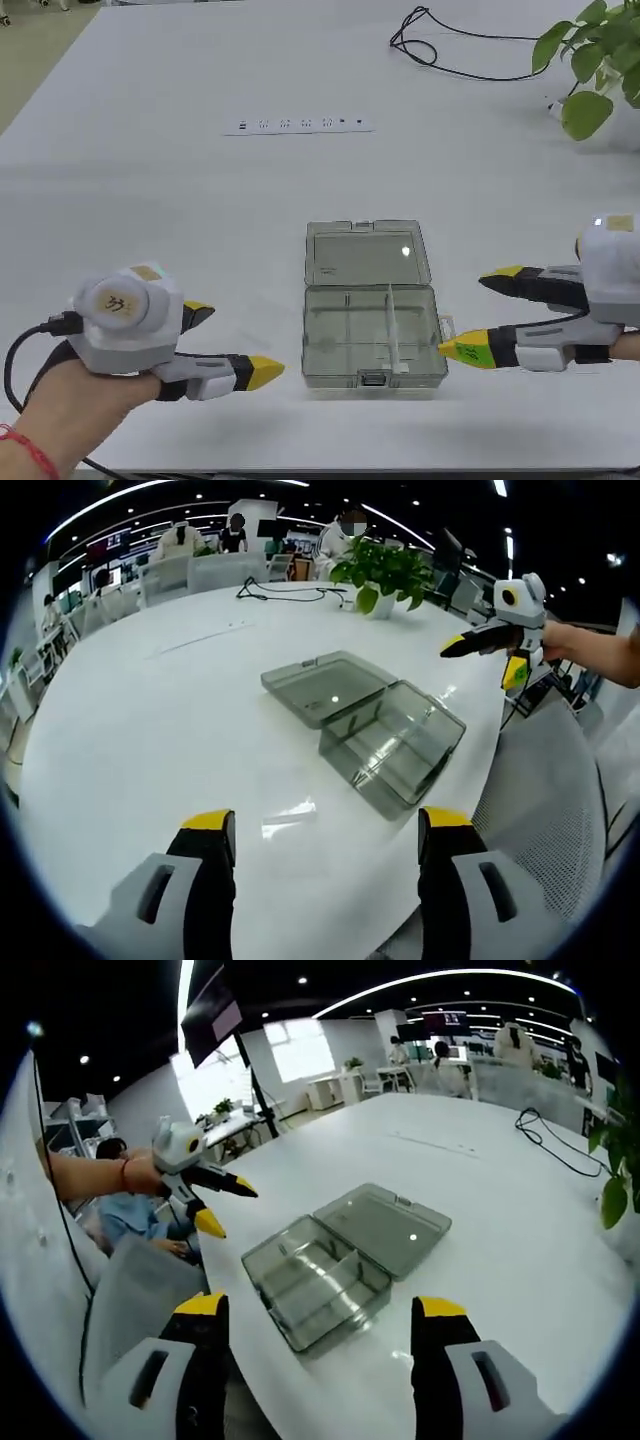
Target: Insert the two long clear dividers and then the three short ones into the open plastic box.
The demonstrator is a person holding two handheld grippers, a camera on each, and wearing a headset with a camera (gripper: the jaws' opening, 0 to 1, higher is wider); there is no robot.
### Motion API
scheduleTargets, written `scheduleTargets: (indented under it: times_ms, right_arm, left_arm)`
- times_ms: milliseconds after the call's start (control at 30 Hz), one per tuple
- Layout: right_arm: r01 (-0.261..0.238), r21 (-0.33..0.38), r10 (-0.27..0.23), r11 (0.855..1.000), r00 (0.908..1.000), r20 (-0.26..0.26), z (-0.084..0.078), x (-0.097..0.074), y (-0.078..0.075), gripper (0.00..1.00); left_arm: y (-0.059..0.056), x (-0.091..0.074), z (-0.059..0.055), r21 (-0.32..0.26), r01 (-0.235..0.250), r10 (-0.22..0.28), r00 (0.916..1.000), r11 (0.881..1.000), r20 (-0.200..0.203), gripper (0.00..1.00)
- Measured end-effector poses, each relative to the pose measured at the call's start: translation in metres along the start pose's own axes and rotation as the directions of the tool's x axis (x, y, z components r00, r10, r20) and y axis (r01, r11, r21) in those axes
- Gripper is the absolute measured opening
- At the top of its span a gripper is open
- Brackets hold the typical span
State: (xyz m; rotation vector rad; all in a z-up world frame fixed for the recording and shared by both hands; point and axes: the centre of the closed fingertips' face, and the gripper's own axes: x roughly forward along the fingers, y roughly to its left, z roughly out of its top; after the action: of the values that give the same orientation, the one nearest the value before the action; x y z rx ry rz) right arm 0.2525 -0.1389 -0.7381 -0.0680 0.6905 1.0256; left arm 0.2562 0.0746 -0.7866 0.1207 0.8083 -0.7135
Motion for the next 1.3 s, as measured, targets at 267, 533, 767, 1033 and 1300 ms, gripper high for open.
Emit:
scheduleTargets:
  times_ms: [267,533,767,1033,1300]
  right_arm:
    - [-0.033,-0.064,0.034,0.997,0.9993,0.012,-0.018,-0.012,0.0,0.82]
    - [-0.047,-0.092,0.048,0.995,0.9987,0.014,-0.031,-0.018,0.001,0.84]
    - [-0.039,-0.078,0.042,0.996,0.9985,0.035,-0.034,-0.021,0.0,0.83]
    - [-0.036,-0.071,0.039,0.997,0.998,0.05,-0.036,-0.024,0.0,0.83]
    - [-0.032,-0.066,0.036,0.997,0.9973,0.064,-0.036,-0.026,0.0,0.82]
  left_arm:
    - [0.011,0.015,-0.013,-0.011,-0.026,0.025,0.9953,1.0,-0.093,0.65]
    - [0.019,0.026,-0.032,-0.027,-0.057,0.05,0.9783,0.998,-0.201,0.57]
    - [0.02,0.034,-0.043,-0.032,-0.067,0.056,0.9617,0.997,-0.268,0.51]
    - [0.024,0.039,-0.046,0.001,-0.11,0.105,0.9423,0.994,-0.318,0.46]
    - [0.031,0.038,-0.048,0.061,-0.165,0.176,0.9188,0.984,-0.353,0.36]
